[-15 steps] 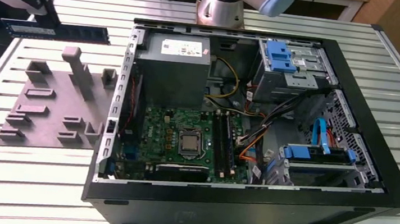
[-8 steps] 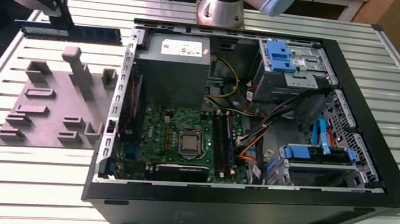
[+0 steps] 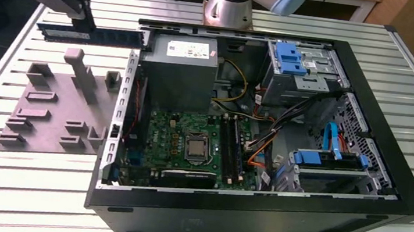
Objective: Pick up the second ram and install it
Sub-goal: 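Pick up the second ram and move it above second insertion slot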
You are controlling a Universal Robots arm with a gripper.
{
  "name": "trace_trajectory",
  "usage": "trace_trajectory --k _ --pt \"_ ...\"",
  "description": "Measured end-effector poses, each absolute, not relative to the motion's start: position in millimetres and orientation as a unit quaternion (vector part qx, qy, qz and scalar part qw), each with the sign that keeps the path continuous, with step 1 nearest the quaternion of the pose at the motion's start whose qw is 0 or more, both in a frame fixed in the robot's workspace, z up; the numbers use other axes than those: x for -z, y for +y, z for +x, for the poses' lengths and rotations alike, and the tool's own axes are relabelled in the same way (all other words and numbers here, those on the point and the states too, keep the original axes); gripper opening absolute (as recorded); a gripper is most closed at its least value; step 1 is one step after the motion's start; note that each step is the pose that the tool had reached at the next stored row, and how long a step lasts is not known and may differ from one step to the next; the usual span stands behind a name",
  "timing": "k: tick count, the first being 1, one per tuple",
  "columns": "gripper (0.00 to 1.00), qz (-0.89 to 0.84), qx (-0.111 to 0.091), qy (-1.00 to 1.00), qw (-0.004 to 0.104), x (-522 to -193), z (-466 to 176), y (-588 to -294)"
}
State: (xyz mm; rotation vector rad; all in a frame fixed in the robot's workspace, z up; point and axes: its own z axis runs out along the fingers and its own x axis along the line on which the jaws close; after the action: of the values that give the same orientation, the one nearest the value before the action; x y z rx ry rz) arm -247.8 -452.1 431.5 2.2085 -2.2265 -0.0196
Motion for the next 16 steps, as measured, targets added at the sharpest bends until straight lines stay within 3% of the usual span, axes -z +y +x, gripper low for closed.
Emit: trace_trajectory --k 16 --pt "0.12 0.704 0.007 -0.71 0.003 -431 -190 -452"
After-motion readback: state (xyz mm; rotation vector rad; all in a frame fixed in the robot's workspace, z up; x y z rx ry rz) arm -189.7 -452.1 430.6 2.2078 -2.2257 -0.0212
